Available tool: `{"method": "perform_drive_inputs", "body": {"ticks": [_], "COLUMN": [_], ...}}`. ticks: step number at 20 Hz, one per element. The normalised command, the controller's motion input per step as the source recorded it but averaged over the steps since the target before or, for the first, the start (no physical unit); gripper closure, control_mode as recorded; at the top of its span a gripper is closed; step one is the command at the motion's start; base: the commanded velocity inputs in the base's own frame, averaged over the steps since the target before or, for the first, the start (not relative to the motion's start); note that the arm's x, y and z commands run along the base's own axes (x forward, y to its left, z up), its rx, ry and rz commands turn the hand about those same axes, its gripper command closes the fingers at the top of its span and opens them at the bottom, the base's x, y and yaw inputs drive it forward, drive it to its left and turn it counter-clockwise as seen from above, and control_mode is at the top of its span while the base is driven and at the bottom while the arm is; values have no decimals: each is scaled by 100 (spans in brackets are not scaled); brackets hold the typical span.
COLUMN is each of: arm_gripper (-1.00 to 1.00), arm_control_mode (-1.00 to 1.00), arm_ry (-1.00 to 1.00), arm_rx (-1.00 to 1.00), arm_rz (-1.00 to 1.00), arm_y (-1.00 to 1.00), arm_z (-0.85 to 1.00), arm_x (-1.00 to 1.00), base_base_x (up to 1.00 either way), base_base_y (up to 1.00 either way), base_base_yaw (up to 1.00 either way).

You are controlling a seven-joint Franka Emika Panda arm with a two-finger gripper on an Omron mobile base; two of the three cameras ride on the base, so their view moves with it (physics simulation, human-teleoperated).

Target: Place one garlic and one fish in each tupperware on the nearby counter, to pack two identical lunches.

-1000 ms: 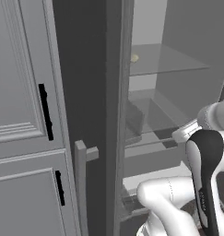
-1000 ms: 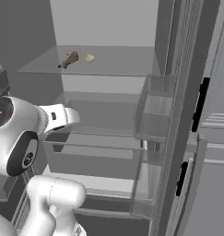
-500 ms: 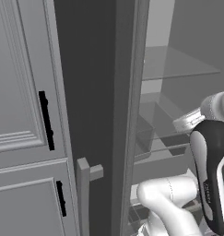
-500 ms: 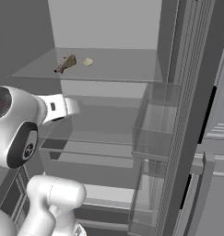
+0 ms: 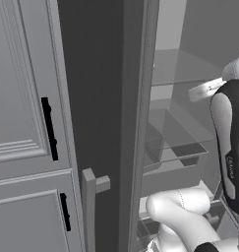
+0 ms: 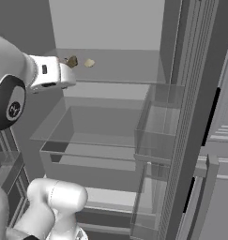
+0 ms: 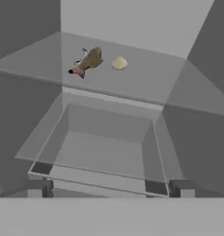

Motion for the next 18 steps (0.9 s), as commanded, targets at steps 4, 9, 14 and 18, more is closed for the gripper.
{"method": "perform_drive_inputs", "body": {"ticks": [4, 9, 14, 18], "arm_gripper": [-100, -100, -100, -100], "arm_control_mode": [-100, -100, -100, -100], "arm_ry": [4, -16, -13, 5], "arm_rx": [38, 26, 7, 0], "arm_rz": [0, -16, -19, -5], "arm_y": [1, 62, 96, 28], "arm_z": [-8, -8, -3, -1], "arm_x": [13, 82, 100, 100], "base_base_x": [0, 0, 0, 0], "base_base_y": [0, 0, 0, 0], "base_base_yaw": [0, 0, 0, 0]}}
